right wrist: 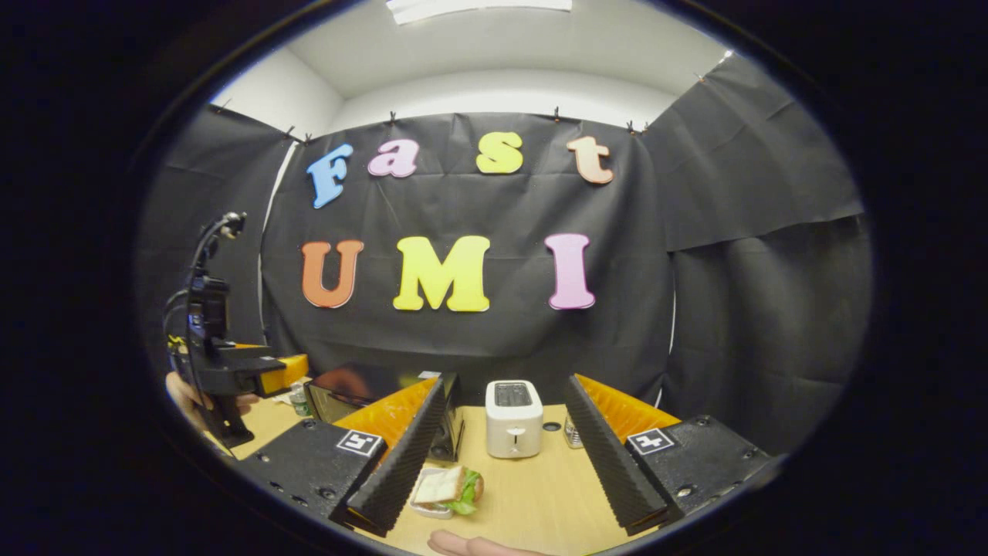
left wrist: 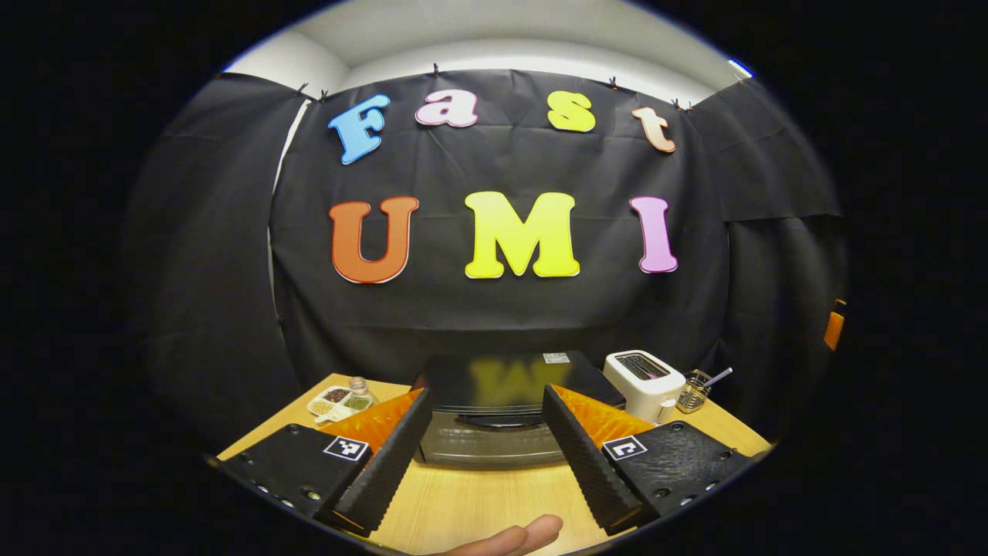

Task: Open the electric oven with the left hand, put the food in, and close the electric oven.

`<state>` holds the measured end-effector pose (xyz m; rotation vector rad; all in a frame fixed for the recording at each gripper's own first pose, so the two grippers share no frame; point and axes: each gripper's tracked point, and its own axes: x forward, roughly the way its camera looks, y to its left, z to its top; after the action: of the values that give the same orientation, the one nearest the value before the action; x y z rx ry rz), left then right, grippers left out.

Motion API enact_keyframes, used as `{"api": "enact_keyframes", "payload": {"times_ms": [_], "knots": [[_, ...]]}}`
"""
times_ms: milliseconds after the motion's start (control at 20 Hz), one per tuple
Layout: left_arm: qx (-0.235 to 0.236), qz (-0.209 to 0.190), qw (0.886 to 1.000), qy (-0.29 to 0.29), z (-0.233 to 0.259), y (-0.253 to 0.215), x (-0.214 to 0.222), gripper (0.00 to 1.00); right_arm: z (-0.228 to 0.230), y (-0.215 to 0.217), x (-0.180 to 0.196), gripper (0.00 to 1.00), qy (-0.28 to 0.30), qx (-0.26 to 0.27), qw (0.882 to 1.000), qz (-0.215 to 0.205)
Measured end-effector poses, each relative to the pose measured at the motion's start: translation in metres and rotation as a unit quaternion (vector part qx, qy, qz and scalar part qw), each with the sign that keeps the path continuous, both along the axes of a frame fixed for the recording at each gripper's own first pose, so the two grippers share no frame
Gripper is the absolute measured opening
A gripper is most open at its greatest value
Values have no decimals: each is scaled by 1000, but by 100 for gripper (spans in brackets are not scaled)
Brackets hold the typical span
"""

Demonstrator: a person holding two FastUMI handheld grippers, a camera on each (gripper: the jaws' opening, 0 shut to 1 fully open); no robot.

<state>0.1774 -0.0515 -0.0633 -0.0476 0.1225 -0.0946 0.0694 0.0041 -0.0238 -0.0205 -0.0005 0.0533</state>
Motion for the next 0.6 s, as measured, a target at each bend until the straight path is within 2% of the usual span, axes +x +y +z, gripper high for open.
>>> {"api": "enact_keyframes", "payload": {"times_ms": [300, 600], "knots": [[8, 5, 997, 82, -61, -8, 74, 95, -23, -16, 24, 100, 20, 9, 1000, 3], [21, 6, 989, 145, -105, -16, 104, 95, -47, -28, 32, 100, 41, 13, 999, 11]]}}
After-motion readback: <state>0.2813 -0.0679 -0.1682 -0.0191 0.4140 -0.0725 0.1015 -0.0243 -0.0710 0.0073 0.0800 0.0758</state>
